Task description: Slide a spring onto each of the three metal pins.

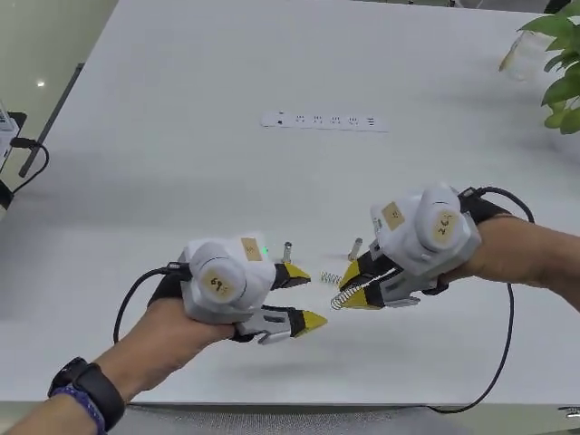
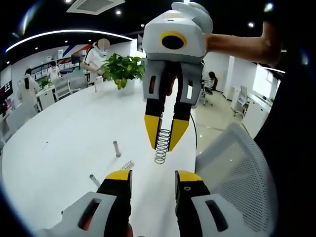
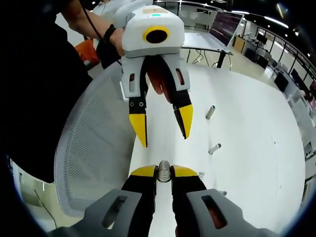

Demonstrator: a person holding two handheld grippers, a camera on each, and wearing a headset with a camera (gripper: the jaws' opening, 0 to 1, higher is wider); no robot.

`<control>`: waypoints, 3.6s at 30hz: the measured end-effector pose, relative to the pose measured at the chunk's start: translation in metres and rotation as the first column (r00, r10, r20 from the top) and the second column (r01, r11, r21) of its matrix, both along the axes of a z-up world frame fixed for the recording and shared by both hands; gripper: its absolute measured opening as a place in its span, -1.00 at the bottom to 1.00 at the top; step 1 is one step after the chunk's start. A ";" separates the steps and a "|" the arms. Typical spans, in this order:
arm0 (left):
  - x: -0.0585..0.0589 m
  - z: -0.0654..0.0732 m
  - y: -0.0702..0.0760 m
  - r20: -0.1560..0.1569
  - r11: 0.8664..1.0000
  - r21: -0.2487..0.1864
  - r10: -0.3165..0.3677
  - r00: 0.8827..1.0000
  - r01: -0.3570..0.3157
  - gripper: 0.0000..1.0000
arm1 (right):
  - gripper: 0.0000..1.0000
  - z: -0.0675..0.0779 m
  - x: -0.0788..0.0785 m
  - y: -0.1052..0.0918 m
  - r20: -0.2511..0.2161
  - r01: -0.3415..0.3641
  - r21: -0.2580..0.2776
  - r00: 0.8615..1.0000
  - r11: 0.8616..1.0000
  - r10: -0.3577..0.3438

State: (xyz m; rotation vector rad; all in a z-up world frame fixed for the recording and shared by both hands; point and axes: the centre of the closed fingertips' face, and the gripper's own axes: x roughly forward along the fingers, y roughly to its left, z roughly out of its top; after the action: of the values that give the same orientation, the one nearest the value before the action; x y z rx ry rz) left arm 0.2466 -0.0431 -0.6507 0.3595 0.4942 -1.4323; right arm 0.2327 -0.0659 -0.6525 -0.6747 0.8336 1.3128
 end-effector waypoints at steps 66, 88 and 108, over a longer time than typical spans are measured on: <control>0.043 -0.016 0.165 -0.055 0.893 0.041 0.450 0.891 -0.449 0.49 | -0.83 -0.040 0.110 0.008 0.048 0.153 -0.077 0.988 0.985 -0.150; 0.041 -0.014 0.188 -0.060 0.871 0.053 0.491 0.869 -0.489 0.74 | -0.83 -0.052 0.127 0.022 0.033 0.113 -0.117 0.993 0.987 -0.110; 0.046 -0.013 0.199 -0.067 0.857 0.047 0.515 0.855 -0.513 0.73 | -0.83 -0.057 0.128 0.035 0.016 0.051 -0.162 0.999 0.985 -0.049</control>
State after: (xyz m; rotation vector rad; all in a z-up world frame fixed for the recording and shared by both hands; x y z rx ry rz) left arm 0.2922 0.1556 -0.6639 0.1721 0.6202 -0.9178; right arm 0.3608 -0.0305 -0.7093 -0.7848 0.9492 1.2029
